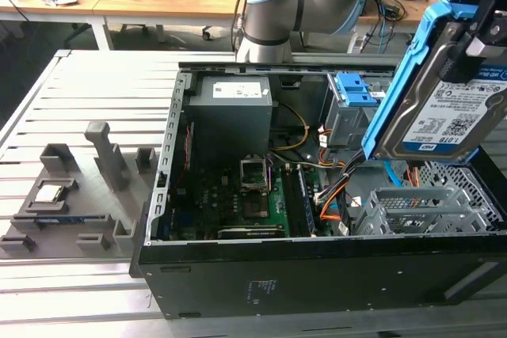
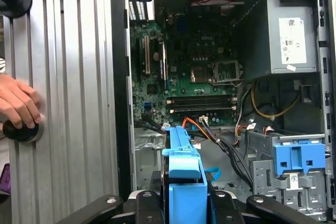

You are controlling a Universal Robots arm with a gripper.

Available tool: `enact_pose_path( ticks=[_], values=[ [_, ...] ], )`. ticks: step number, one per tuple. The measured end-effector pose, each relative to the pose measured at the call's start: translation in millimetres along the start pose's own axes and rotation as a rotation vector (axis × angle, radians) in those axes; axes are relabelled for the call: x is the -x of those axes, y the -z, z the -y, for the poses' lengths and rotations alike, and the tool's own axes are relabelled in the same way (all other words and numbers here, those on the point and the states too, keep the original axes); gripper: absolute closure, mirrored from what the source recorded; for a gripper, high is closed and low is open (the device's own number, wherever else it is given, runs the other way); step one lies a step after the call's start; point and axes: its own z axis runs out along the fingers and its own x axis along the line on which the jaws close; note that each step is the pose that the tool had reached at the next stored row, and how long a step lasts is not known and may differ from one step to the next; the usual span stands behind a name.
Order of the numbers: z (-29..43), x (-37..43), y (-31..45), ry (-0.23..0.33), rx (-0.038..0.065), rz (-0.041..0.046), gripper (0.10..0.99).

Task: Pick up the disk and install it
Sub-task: 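Pick up the disk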

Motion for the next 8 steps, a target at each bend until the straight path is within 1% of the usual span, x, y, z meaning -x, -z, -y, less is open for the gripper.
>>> enact_pose_path(
  ticks=[2, 4, 5, 8],
  values=[
    [3.7, 0.1, -3.9, 0.002, 0.0, -0.0004, 0.718],
    [10.9, 0.4, -11.5, 0.011, 0.0, -0.0007, 0.718],
    [13.7, 0.4, -14.8, 0.021, 0.0, -0.0022, 0.718],
    [15.7, 0.5, -19.5, 0.065, 0.001, -0.0069, 0.718]
  ],
)
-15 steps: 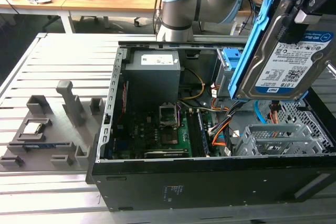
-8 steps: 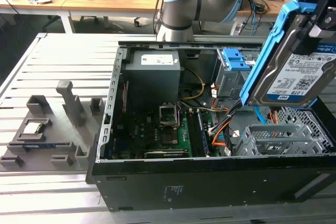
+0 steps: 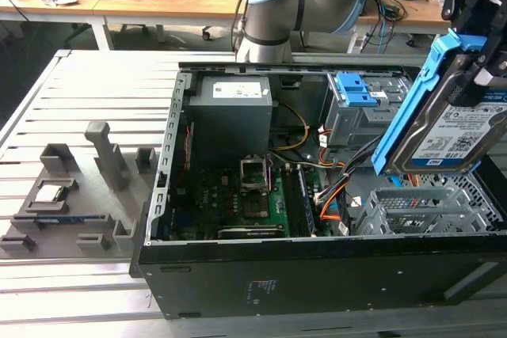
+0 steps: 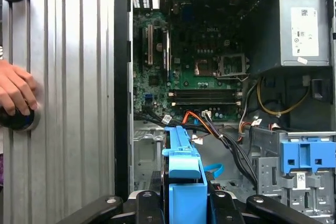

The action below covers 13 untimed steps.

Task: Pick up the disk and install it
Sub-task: 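Pick up the disk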

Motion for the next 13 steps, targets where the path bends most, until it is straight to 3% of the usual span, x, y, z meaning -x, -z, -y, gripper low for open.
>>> enact_pose_path(
  ticks=[5, 7, 9, 13],
  values=[
    [11.7, -0.2, -9.4, -0.001, 0.0, 0.0101, 0.718],
    [14.2, -0.3, -11.2, 0.0, 0.0, 0.0383, 0.718],
    [16.2, -1.1, -13.2, -0.001, 0.0, 0.0609, 0.718],
    [17.1, -2.3, -20.7, -0.03, -0.001, 0.062, 0.718]
  ],
)
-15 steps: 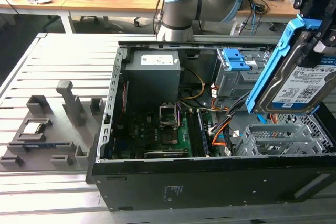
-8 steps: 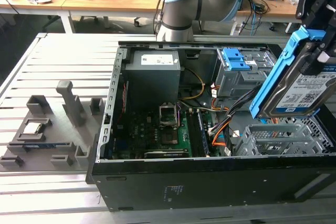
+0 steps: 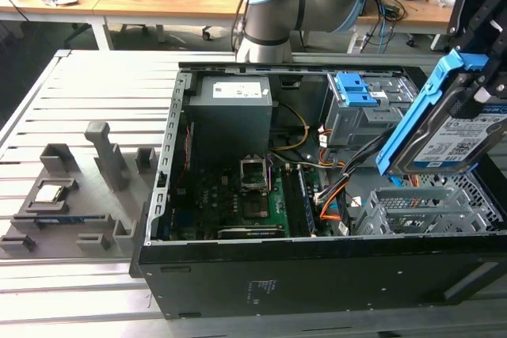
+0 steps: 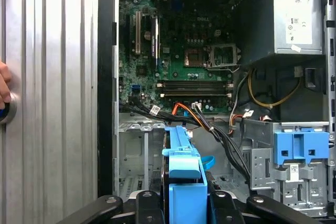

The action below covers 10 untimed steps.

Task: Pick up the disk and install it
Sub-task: 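Pick up the disk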

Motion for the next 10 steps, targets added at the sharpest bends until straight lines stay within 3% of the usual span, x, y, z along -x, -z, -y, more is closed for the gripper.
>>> enact_pose_path(
  ticks=[1, 4, 5, 7, 10],
  values=[
    [0.8, -0.1, -1.1, -0.006, 0.0, -0.0025, 0.718],
    [2.3, -0.1, -1.7, -0.012, -0.002, -0.0338, 0.718],
    [2.7, -0.2, -2.2, -0.014, -0.002, -0.0405, 0.718],
    [4.0, -0.4, -5.3, -0.015, -0.002, -0.0468, 0.718],
    [5.4, -0.6, -9.2, -0.014, -0.002, -0.0489, 0.718]
  ],
)
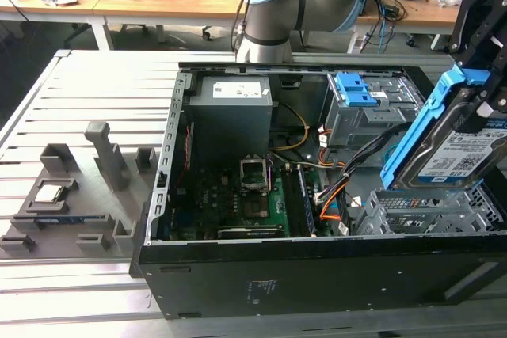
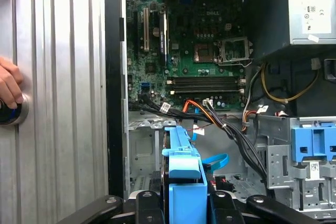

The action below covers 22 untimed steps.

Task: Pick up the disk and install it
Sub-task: 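Pick up the disk, then insert the disk into the insertion slot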

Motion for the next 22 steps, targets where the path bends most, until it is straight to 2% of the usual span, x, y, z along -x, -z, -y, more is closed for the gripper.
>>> enact_pose_path(
  ticks=[2, 10, 13, 16, 18, 22],
  values=[
    [1.2, -0.1, -2.4, 0.0, 0.0, -0.002, 0.718],
    [1.3, -0.1, -2.6, 0.0, 0.0, -0.0024, 0.718],
    [1.4, -0.1, -4.3, 0.0, 0.0, -0.0084, 0.718],
    [2.1, -0.2, -9.7, -0.001, 0.0, -0.0126, 0.718],
    [2.8, -0.4, -16.9, -0.001, -0.001, -0.0177, 0.718],
    [3.4, -0.6, -24.6, -0.001, -0.001, -0.0201, 0.718]
  ],
)
